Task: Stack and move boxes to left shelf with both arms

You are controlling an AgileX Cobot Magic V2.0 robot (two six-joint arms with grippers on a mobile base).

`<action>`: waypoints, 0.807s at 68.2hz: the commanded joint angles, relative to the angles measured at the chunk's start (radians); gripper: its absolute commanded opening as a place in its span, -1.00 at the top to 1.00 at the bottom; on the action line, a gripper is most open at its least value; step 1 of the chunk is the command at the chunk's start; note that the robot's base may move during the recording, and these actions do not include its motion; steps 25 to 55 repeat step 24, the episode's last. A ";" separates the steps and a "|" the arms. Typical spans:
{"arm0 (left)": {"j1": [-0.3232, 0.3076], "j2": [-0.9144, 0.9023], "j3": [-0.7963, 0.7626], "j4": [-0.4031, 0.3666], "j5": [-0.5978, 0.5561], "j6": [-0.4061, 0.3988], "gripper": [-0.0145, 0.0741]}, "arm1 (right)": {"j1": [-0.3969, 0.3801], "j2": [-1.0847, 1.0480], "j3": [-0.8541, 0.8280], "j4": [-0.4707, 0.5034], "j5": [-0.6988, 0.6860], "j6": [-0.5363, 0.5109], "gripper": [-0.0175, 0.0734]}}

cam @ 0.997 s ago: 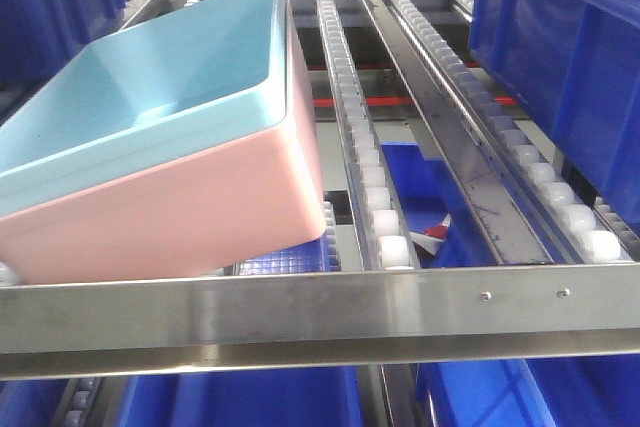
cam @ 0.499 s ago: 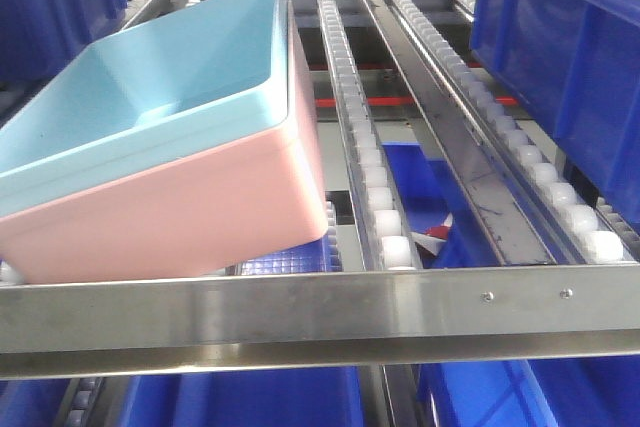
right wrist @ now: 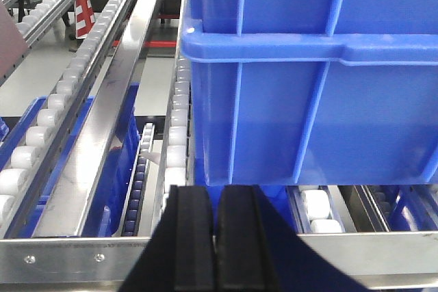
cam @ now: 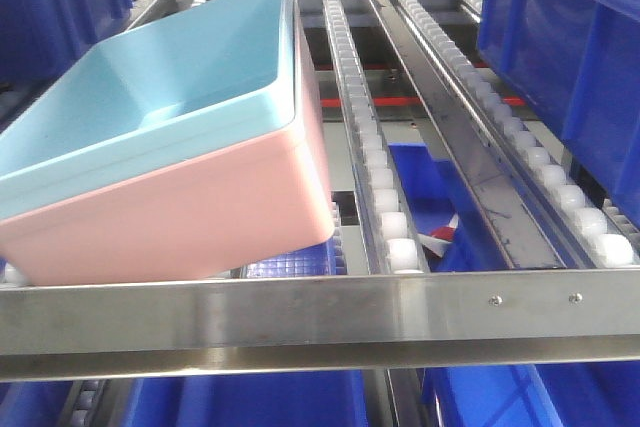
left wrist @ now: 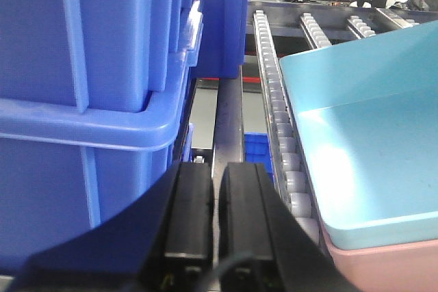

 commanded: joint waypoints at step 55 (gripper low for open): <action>0.001 -0.015 0.030 -0.003 -0.091 0.005 0.65 | -0.005 -0.021 -0.016 0.000 -0.093 -0.005 0.51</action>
